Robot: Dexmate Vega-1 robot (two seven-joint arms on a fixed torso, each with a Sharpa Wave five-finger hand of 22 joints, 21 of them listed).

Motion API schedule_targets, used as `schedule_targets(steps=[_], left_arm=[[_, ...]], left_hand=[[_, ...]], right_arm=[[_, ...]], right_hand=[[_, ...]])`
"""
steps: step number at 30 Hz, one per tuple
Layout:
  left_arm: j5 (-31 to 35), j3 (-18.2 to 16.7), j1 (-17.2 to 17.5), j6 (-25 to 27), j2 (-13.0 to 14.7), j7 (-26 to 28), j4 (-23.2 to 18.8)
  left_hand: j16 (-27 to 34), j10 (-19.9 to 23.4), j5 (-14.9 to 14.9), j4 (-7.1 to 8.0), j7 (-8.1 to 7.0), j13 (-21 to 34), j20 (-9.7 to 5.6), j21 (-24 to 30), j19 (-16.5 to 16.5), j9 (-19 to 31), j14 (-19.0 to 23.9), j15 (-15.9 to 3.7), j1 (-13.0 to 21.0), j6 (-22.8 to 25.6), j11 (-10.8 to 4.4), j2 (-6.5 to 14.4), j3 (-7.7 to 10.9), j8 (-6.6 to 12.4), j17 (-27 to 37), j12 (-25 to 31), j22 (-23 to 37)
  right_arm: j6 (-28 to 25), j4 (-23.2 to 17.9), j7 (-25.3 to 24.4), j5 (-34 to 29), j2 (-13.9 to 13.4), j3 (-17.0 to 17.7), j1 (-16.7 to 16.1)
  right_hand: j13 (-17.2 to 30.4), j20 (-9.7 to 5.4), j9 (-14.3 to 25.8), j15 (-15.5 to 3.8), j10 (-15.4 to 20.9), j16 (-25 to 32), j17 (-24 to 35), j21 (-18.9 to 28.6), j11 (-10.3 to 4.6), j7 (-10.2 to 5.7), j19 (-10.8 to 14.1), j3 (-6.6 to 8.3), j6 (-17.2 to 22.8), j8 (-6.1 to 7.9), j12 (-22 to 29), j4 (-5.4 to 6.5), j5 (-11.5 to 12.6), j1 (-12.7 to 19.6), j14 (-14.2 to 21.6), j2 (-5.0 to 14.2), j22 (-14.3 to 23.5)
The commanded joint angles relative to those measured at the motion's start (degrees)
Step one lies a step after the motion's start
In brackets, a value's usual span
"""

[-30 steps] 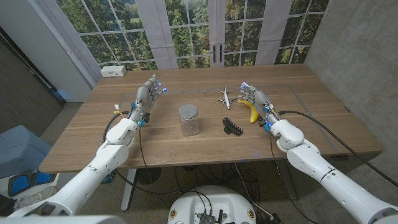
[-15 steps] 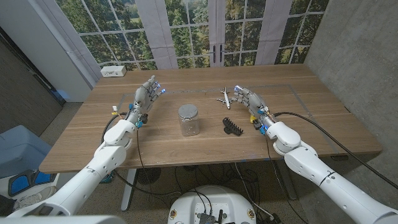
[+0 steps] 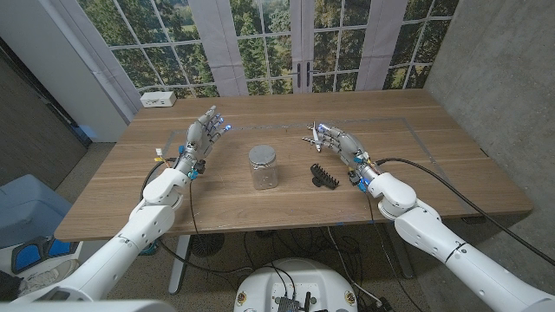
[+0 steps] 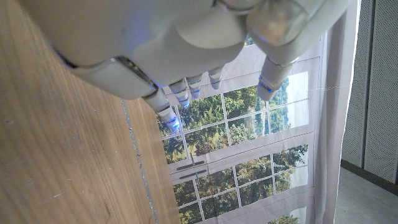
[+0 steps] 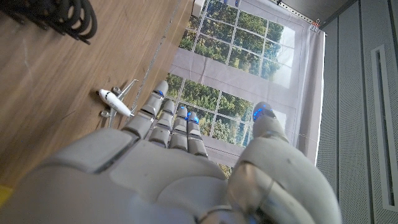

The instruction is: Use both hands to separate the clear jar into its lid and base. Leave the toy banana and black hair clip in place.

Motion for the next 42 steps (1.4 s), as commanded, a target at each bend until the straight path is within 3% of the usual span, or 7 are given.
schedule_targets(steps=[1,21,29,37,42], left_arm=[[0.13,-0.12,0.46,-0.55,-0.25,0.4,-0.37],[-0.37,-0.35,0.15,-0.65,-0.29,-0.34,0.73],[-0.56,-0.46,0.31,-0.44,0.17,-0.88,0.41],[-0.54,-0.56,0.84,-0.1,0.77,-0.93,-0.52],[-0.41,-0.53,1.24,0.21,1.22,-0.9,-1.43]], left_hand=[[-0.21,0.09,0.24,-0.21,-0.1,-0.06,0.01,-0.15,0.46,-0.07,0.26,0.04,-0.61,0.4,-0.03,0.25,0.13,-0.29,0.08,0.13,0.22],[-0.33,0.13,0.26,-0.38,0.16,-0.07,-0.02,-0.43,0.5,-0.41,0.19,-0.03,-0.81,0.66,0.13,0.26,0.14,-0.57,0.07,0.02,0.24],[-0.36,0.14,0.27,-0.43,0.19,-0.08,0.02,-0.52,0.53,-0.5,0.17,-0.02,-0.87,0.76,0.25,0.27,0.15,-0.65,0.06,-0.01,0.24],[-0.38,0.15,0.28,-0.48,0.27,-0.08,0.03,-0.6,0.61,-0.58,0.16,-0.04,-0.95,0.88,0.15,0.27,0.14,-0.73,0.06,-0.05,0.25],[-0.36,0.17,0.28,-0.51,0.29,-0.08,0.06,-0.66,0.65,-0.62,0.22,-0.05,-1.0,0.99,0.07,0.27,0.14,-0.76,0.06,-0.07,0.25]], right_arm=[[-1.0,-0.4,2.41,0.53,-0.41,-1.34,0.72],[-2.33,3.13,7.13,0.43,1.34,-4.87,4.75],[-2.03,4.17,8.39,-1.28,1.75,-6.47,5.94],[-0.16,5.5,7.04,-6.65,1.99,-8.16,6.57],[-0.14,4.47,3.26,-14.15,0.99,-9.31,6.7]], right_hand=[[-0.03,-0.01,0.14,-0.09,0.26,-0.45,-0.11,-0.43,-0.02,0.39,0.48,0.51,-0.14,0.04,-0.21,-0.07,0.59,0.91,0.3,-0.21,-0.04],[-0.59,-0.12,0.16,0.01,-0.21,-0.8,-1.03,-0.9,0.14,0.73,0.65,0.72,-0.62,-0.1,-0.47,-0.01,0.72,2.11,0.22,-0.56,-0.05],[-0.83,-0.04,0.18,0.41,-0.51,-0.99,-1.45,-1.15,0.33,1.16,0.73,0.27,-0.97,-0.19,-0.57,0.13,0.46,1.98,0.05,-1.54,-0.07],[-1.13,-0.03,0.25,0.21,-0.58,-1.04,-1.99,-1.4,0.18,1.16,1.18,-0.8,-1.05,-0.1,-0.54,0.22,-0.08,1.37,0.29,-3.84,-0.1],[-1.54,-0.7,0.36,-0.45,-0.99,-1.15,-2.88,-1.69,-0.51,0.65,2.42,-2.37,-2.02,-0.15,-0.56,-0.08,0.93,1.61,0.58,-8.11,-0.15]])
